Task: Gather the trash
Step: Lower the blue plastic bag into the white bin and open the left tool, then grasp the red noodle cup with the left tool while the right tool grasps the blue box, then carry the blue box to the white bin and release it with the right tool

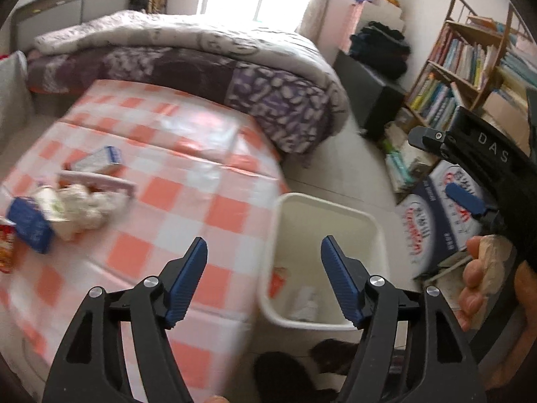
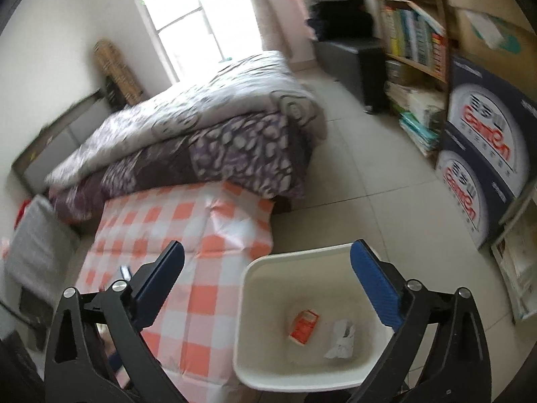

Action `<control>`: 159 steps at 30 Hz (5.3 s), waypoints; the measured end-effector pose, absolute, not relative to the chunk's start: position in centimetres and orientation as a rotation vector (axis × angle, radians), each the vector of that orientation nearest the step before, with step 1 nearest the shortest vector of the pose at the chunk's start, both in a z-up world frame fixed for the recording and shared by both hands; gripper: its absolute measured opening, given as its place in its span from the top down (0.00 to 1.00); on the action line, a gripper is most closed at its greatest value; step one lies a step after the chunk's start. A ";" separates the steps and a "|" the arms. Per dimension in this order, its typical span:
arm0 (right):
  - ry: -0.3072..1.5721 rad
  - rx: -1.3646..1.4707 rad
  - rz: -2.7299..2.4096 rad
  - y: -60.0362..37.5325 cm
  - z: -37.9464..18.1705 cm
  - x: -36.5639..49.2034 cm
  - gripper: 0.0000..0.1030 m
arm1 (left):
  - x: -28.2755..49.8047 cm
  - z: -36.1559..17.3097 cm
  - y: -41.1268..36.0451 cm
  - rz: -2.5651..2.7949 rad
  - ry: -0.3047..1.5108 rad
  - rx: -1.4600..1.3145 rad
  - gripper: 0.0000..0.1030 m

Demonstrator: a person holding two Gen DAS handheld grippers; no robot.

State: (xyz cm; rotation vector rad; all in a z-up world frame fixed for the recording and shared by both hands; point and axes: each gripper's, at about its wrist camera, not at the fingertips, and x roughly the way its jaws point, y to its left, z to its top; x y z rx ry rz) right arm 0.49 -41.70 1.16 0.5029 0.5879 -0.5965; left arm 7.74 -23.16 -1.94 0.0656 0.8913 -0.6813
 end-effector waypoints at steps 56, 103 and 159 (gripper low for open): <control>0.885 -0.256 0.265 -4.5 -7.0 20.5 0.07 | 22.3 0.4 13.8 -0.080 0.843 -0.160 0.53; 0.731 -0.055 0.119 -6.3 -1.2 24.7 0.46 | 18.9 3.4 13.7 -0.107 0.731 -0.191 0.51; 0.760 0.313 -0.356 -30.7 -0.2 9.5 0.46 | 15.2 0.6 -7.0 -0.346 0.737 0.055 0.50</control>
